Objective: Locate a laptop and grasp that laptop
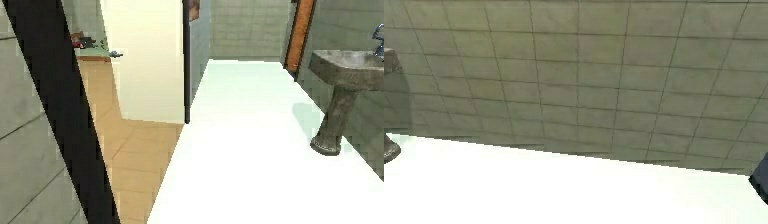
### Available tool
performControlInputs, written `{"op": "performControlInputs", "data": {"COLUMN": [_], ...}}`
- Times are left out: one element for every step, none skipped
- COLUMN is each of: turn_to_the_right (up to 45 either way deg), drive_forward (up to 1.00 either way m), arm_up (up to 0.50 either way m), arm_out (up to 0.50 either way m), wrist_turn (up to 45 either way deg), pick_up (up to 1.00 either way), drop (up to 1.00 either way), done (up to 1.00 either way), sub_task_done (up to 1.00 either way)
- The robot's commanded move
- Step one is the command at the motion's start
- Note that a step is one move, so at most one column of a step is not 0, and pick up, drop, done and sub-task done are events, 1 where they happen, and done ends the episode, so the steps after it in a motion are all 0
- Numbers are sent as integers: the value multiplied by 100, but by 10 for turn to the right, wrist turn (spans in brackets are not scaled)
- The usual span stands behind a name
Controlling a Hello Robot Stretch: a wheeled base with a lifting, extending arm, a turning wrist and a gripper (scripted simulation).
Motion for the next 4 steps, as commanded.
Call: {"op": "performControlInputs", "data": {"turn_to_the_right": [450, 450, 60, 0], "drive_forward": [0, 0, 0, 10], "arm_up": [0, 0, 0, 0], "arm_out": [0, 0, 0, 0], "wrist_turn": [0, 0, 0, 0], "pick_up": [0, 0, 0, 0], "drop": [0, 0, 0, 0], "done": [0, 0, 0, 0], "sub_task_done": [0, 0, 0, 0]}}
